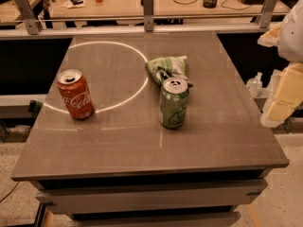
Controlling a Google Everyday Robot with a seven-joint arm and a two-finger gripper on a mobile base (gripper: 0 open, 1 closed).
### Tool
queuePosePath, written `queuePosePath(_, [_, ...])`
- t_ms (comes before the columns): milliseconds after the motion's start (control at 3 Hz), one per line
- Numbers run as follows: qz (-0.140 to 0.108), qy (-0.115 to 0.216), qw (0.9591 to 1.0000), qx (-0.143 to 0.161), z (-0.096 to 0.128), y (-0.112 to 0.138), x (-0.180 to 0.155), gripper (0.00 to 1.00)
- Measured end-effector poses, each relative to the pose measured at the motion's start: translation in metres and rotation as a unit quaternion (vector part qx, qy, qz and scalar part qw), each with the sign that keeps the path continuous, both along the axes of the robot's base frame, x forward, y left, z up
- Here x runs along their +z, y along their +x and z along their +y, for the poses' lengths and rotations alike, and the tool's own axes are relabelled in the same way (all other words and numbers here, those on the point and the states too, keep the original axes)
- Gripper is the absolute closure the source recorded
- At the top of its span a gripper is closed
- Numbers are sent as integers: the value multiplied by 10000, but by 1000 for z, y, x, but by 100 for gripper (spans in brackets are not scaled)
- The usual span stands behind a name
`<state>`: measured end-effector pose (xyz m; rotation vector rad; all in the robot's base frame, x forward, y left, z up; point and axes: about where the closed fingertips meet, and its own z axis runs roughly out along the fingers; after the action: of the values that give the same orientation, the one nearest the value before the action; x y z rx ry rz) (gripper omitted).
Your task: Pick green jalapeno chip bag
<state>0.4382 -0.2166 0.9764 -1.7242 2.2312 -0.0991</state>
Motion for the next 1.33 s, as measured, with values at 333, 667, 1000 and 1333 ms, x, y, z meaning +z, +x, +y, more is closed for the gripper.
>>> queuePosePath(333, [-88,-4,10000,34,1,2,4,0])
queuePosePath(667, [-369,46,9986,379,10,24,18,0])
queuePosePath(1000, [-558,138,9943,898,24,60,27,0])
queuePosePath(1333, [-891,358,9876,1244,33,75,24,0])
